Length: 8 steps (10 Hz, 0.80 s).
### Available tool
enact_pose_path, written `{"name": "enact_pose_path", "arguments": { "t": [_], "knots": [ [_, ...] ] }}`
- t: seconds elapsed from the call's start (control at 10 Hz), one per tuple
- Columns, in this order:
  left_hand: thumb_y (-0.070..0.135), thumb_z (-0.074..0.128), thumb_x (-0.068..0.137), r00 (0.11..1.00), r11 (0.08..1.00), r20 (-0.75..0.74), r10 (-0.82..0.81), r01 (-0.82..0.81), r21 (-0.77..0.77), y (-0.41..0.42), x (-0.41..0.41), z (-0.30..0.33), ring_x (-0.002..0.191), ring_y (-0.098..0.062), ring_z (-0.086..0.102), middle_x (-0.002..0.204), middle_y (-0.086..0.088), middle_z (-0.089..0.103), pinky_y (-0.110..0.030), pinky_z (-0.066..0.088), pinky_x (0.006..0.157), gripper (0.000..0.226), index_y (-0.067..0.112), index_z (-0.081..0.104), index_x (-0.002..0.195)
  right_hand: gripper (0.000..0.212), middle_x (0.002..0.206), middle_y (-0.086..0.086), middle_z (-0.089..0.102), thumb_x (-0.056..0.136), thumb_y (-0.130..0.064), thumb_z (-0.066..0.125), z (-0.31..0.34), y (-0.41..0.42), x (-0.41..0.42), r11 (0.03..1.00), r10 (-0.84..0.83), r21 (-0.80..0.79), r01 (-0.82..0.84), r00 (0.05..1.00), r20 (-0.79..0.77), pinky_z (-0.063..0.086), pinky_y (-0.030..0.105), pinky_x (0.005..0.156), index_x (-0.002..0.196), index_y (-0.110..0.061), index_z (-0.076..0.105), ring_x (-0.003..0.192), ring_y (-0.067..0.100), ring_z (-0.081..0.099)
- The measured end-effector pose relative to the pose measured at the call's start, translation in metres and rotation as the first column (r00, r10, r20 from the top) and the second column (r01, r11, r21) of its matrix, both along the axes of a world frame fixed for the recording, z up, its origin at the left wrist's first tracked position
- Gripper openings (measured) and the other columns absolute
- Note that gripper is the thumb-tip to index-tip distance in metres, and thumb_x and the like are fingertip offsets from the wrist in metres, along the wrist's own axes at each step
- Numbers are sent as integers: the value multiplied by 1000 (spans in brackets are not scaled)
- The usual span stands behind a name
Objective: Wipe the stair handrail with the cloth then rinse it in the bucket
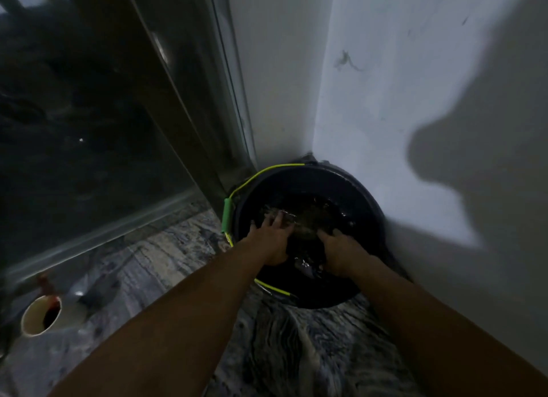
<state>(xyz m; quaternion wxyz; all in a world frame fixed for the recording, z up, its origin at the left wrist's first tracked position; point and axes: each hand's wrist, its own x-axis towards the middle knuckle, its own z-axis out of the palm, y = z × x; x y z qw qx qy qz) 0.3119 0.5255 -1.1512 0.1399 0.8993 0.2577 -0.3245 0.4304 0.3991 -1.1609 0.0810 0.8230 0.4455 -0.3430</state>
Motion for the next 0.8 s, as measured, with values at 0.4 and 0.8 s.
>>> {"name": "enact_pose_path", "arguments": {
  "t": [0.4,0.8],
  "knots": [
    [28,64,82,980,995,171,101,-100,-17,-5,4,-13,131,-36,41,150,-11,34,-49,42,105,67,21,36,142,33,114,16,55,81,-18,58,13,-17,-2,937,-71,349,-24,964,256,47,42,79,113,-11,57,105,37,53],
    [2,60,68,835,988,534,130,-151,-4,-2,-36,91,87,-33,67,85,-12,71,-29,46,69,18,20,60,70,14,71,8,61,69,4,62,116,-47,-6,590,-295,800,109,952,88,42,27,65,72,-10,65,66,26,56]
  ]
}}
